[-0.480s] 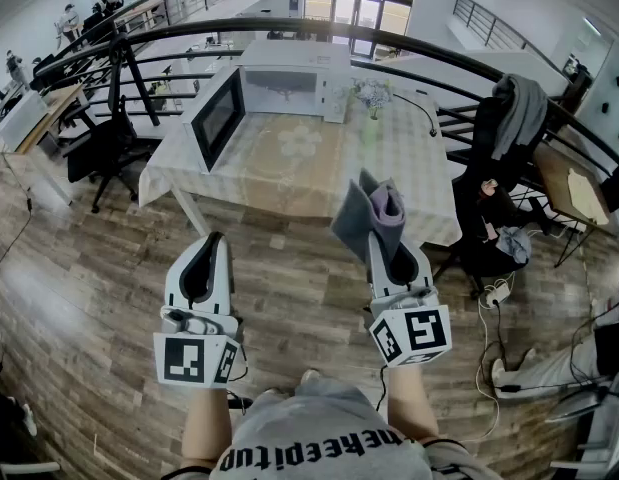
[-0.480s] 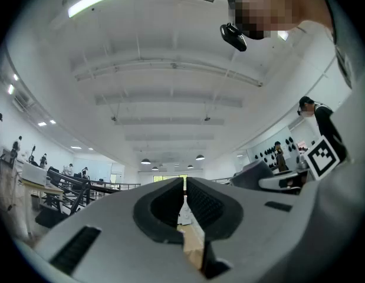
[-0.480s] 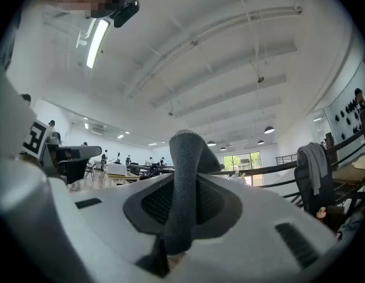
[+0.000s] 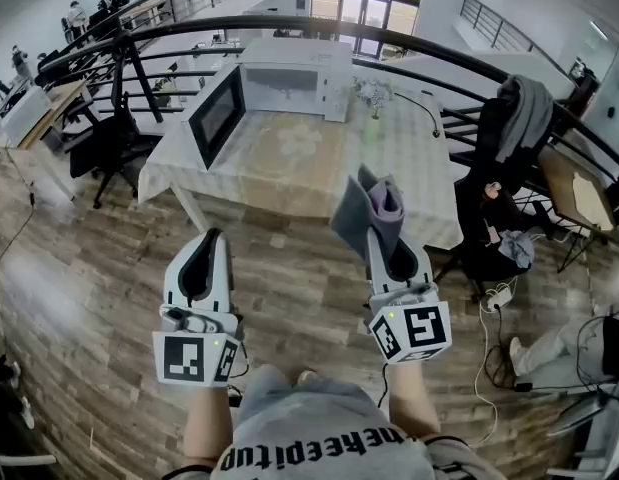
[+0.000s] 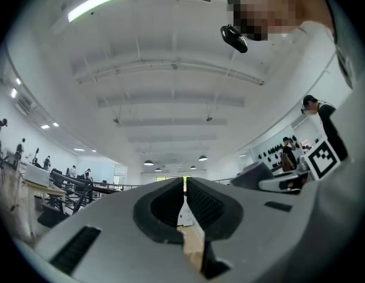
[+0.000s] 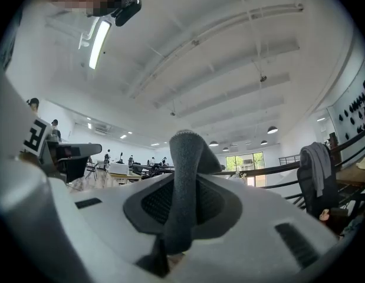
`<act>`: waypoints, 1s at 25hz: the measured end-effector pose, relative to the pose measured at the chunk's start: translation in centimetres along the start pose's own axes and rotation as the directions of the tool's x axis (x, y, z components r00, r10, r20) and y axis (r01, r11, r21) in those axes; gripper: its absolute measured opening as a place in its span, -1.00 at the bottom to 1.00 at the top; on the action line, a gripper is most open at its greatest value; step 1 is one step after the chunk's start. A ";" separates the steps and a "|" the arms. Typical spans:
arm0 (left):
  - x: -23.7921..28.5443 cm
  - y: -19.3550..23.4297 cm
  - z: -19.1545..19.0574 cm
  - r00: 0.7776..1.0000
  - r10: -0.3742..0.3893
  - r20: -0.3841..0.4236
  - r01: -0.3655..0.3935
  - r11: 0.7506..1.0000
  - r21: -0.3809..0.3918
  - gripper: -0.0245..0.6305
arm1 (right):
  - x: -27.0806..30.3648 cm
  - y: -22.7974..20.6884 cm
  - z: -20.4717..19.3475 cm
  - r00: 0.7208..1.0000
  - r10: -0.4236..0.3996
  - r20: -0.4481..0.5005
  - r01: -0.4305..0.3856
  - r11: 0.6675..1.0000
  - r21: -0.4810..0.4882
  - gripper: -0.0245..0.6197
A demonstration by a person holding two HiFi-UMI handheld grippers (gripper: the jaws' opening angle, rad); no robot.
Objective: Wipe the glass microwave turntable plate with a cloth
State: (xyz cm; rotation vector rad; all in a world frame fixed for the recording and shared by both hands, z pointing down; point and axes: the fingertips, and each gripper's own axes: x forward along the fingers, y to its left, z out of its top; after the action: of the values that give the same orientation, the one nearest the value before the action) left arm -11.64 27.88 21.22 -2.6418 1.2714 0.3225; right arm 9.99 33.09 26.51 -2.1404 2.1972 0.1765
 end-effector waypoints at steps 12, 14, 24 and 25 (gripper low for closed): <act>3.1 2.2 -2.5 1.000 -0.015 -0.004 0.015 1.000 -0.011 -0.88 | 4.4 0.0 -2.7 0.998 0.026 -0.060 -0.027 1.000 -0.002 -0.74; 4.5 3.3 -3.1 1.000 -0.021 0.000 0.021 1.000 0.001 -0.88 | 6.1 -0.2 -3.0 0.998 0.018 -0.056 -0.018 1.000 -0.002 -0.74; 13.1 10.7 -5.6 0.999 -0.027 0.017 0.027 1.000 0.012 -0.88 | 17.0 -0.6 -3.4 0.999 -0.029 -0.021 0.030 1.000 0.007 -0.74; 14.0 11.5 -5.7 0.999 -0.029 0.021 0.029 1.000 0.012 -0.88 | 18.0 -0.6 -3.4 0.999 -0.036 -0.018 0.036 0.999 0.006 -0.74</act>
State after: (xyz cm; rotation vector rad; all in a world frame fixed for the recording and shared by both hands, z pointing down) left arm -11.51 8.88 21.94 -2.6371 1.2241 0.3363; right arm 10.21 14.75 27.55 -2.1853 2.1645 0.1490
